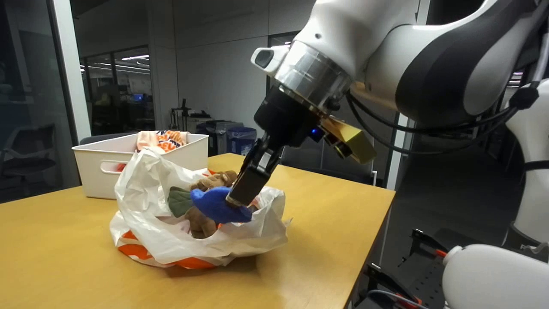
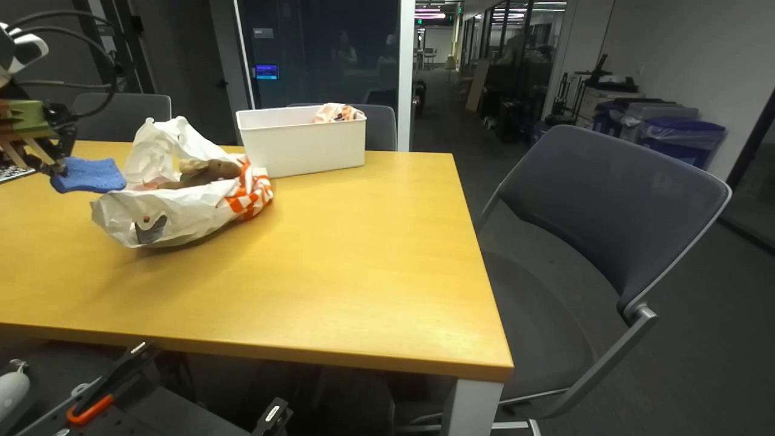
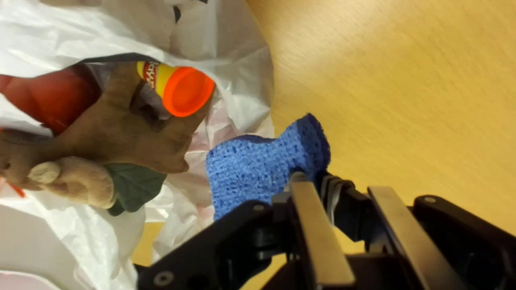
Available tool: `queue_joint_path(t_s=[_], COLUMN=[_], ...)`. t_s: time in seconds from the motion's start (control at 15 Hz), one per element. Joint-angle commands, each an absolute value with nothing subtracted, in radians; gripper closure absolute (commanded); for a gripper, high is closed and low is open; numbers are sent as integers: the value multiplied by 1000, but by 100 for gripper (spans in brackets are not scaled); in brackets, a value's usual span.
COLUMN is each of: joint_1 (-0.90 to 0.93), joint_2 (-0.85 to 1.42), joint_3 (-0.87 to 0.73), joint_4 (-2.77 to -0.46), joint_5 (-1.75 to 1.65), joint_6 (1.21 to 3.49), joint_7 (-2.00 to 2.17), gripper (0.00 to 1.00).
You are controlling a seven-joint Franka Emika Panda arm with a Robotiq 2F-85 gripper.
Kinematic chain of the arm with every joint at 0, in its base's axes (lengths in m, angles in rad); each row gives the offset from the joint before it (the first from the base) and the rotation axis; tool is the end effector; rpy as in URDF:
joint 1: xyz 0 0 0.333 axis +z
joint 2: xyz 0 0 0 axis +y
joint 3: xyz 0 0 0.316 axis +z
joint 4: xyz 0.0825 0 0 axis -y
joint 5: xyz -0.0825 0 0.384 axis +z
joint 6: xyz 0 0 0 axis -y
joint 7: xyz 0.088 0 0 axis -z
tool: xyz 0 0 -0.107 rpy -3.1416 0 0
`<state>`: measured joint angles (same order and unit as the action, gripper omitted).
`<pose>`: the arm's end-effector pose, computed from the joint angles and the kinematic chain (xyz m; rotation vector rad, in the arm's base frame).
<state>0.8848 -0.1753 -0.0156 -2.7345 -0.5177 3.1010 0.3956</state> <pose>0.2443 0.3534 0.3310 -2.5214 -1.3526 -0.7564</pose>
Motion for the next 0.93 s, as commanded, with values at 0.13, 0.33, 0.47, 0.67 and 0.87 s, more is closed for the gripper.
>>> queue_joint_path(t_s=[0.13, 0.33, 0.47, 0.67, 0.87], joint_1=[1155, 1147, 1136, 1007, 918], joint_2=[4, -92, -139, -143, -109], joint_3=[-156, -109, -146, -85, -47], joint_4=[-2670, -2645, -2599, -2521, -2476], joint_5=[-212, -114, -97, -97, -66], joint_6=[3103, 2936, 2856, 2815, 2814], joint_7=[-34, -260, -395, -508, -576], gripper=[94, 94, 94, 94, 94])
